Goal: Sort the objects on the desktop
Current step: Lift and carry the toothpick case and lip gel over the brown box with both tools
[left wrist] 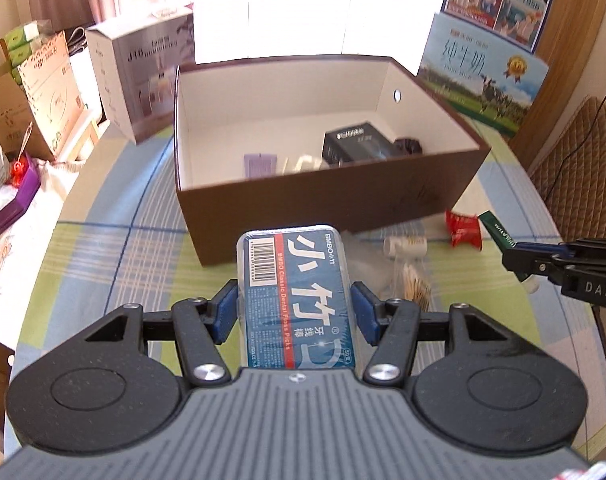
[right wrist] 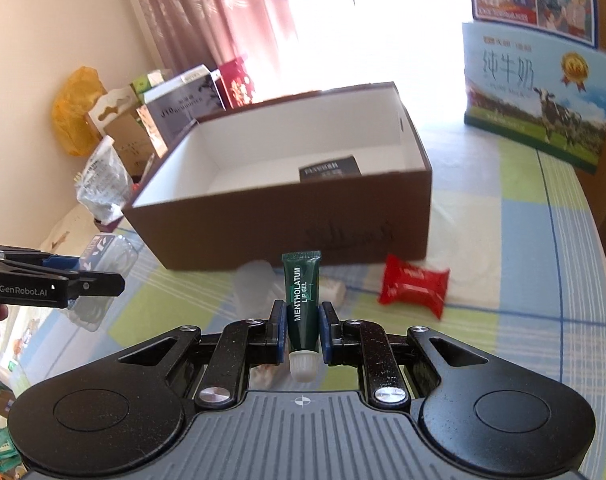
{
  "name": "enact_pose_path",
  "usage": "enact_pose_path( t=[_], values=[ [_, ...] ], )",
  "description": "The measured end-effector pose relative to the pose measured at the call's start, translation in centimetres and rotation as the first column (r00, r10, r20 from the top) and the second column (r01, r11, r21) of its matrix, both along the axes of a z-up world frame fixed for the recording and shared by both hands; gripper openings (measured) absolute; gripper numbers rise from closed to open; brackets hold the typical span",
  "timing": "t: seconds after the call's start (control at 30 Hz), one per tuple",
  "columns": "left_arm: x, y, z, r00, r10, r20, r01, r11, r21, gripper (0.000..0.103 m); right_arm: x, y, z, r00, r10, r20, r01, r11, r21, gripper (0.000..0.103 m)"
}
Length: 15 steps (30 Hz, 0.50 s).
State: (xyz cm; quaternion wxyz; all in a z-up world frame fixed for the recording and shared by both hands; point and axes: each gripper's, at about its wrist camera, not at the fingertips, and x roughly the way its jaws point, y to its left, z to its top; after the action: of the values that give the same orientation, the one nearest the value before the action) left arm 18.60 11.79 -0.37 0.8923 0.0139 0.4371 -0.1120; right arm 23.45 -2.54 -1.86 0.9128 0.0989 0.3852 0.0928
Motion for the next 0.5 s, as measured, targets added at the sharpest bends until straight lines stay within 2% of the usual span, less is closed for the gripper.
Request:
enact_pose_path(
  t=[0.3, 0.5],
  values=[
    [2.3, 0.0, 2.2, 0.999, -0.006, 0.052, 0.007, 1.0, -0.022, 0.054, 2.7, 0.8, 2.3, 0.998, 0.026, 0.056, -0.027, 0.999, 0.024, 0.014],
    [5.4, 0.0, 3.5, 0.996, -0.009, 0.086, 0.011, 1.0, -0.022, 0.054, 6.3, 1.7, 3.6, 0.995, 0.046, 0.088, -0.05, 0.998, 0.049, 0.014]
  ],
)
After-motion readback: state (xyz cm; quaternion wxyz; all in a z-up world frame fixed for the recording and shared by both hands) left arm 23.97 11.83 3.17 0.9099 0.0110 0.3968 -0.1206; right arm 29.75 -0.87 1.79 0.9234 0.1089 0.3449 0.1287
